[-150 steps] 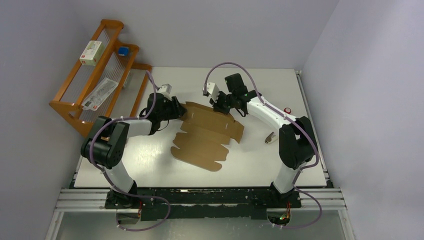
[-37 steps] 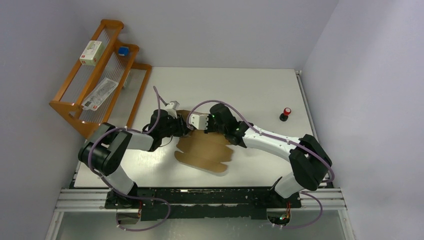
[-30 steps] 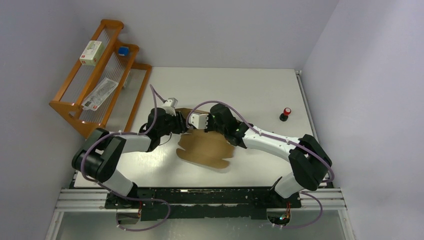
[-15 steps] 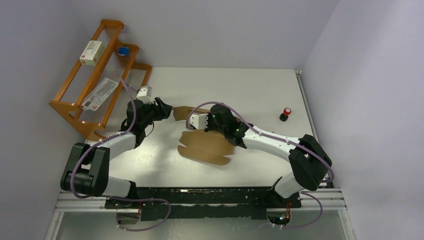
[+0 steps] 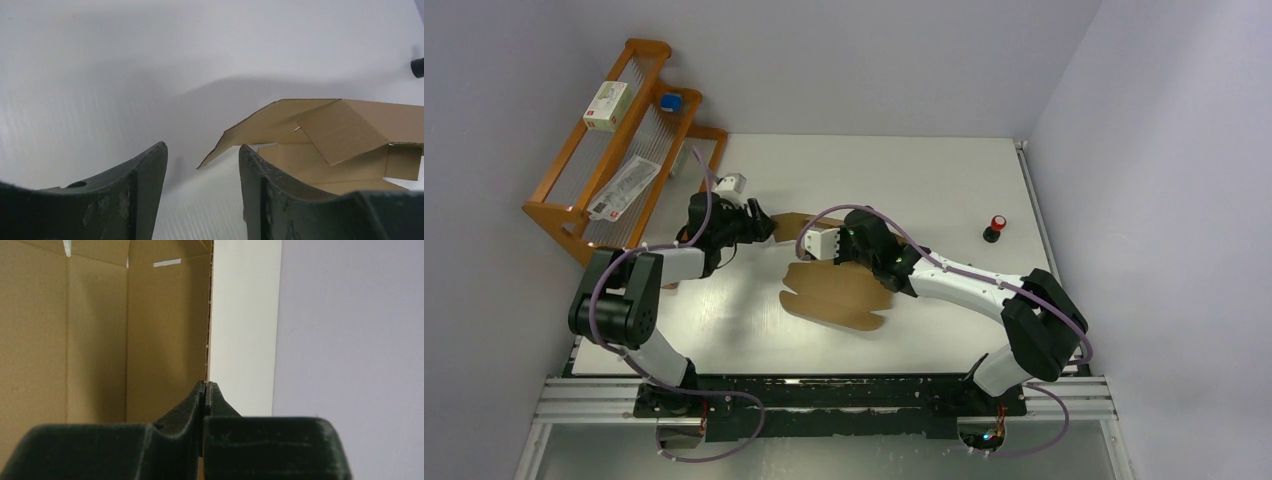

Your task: Fold the paper box

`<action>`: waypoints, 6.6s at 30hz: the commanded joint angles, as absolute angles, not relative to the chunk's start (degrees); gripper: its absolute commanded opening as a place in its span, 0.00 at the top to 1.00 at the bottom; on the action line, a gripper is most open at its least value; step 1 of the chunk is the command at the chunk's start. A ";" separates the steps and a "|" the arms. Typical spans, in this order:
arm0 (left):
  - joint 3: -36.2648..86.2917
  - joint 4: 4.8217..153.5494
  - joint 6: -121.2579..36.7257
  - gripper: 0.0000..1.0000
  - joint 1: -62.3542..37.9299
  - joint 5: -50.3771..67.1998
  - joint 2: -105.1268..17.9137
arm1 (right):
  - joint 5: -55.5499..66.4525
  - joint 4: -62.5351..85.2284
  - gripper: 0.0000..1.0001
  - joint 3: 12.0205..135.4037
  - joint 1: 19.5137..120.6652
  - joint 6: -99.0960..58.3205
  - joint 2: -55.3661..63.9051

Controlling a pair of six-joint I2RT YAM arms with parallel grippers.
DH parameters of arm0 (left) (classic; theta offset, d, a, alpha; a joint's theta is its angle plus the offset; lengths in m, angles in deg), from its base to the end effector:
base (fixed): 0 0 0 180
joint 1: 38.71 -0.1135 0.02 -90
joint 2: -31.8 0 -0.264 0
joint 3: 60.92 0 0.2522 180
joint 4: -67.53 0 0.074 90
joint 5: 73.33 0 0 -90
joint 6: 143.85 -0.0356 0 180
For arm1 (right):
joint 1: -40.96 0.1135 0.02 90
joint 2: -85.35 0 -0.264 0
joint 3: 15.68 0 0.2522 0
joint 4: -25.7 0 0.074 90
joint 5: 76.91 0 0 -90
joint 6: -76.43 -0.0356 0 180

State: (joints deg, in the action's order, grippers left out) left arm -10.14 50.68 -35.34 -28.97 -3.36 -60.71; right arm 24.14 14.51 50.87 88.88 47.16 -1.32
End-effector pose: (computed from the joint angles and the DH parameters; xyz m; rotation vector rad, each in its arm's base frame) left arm 0.3106 -0.0657 0.1642 0.0729 2.0381 -0.6629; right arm 0.2293 0.2437 0.2337 -1.6558 1.3307 -0.3369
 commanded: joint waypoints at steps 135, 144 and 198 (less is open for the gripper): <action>-19.76 43.12 -36.14 0.45 -24.13 -0.45 -47.53 | 48.03 93.00 1.00 16.99 104.01 75.27 -18.10; -11.02 50.32 -38.80 0.45 -26.06 2.65 -56.43 | 47.62 91.78 1.00 17.15 104.03 75.00 -17.66; -10.77 42.69 -42.82 0.53 -20.36 -23.26 -63.83 | 41.23 64.79 1.00 23.12 99.70 63.59 -5.06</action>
State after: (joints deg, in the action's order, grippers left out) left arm -9.68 46.66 -42.45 -20.91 -21.78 -64.69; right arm 43.53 69.90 21.48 100.27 66.41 -7.49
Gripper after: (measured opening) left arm 0.468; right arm 0.025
